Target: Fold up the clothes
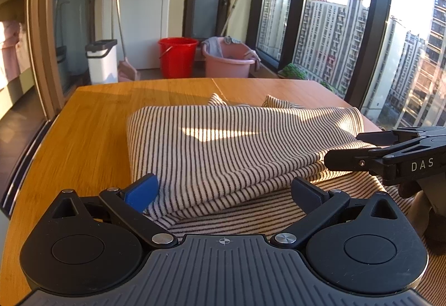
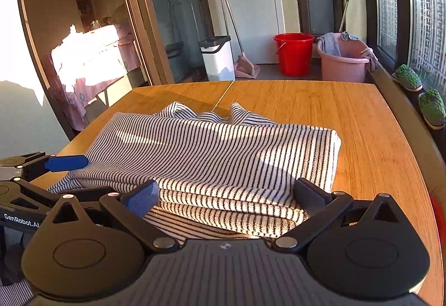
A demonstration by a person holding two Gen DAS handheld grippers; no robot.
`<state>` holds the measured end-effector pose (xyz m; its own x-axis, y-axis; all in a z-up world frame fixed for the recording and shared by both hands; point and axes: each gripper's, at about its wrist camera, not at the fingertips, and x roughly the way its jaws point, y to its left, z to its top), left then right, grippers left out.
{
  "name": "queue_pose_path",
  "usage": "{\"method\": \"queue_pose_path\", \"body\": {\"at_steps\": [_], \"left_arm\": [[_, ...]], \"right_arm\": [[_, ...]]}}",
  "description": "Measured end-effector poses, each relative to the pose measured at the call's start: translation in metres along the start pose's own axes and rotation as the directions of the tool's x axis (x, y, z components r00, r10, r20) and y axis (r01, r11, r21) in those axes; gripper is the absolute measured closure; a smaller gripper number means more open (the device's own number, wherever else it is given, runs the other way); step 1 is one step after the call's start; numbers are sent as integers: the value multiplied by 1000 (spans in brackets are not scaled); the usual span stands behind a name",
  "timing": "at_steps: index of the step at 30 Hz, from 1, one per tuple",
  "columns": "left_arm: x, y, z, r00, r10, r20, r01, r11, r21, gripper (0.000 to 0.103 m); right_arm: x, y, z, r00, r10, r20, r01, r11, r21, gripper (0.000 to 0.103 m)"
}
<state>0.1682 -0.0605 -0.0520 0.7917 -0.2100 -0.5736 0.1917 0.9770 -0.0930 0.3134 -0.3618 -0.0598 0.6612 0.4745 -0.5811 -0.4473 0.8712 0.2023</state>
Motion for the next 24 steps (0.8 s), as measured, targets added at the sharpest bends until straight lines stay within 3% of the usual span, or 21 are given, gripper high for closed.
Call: {"method": "queue_pose_path", "body": {"at_steps": [24], "left_arm": [[-3, -1, -3, 1000, -19, 16, 20, 999, -26, 0]], "right_arm": [[-3, 3, -3, 1000, -2, 13, 2, 1000, 2, 0]]}}
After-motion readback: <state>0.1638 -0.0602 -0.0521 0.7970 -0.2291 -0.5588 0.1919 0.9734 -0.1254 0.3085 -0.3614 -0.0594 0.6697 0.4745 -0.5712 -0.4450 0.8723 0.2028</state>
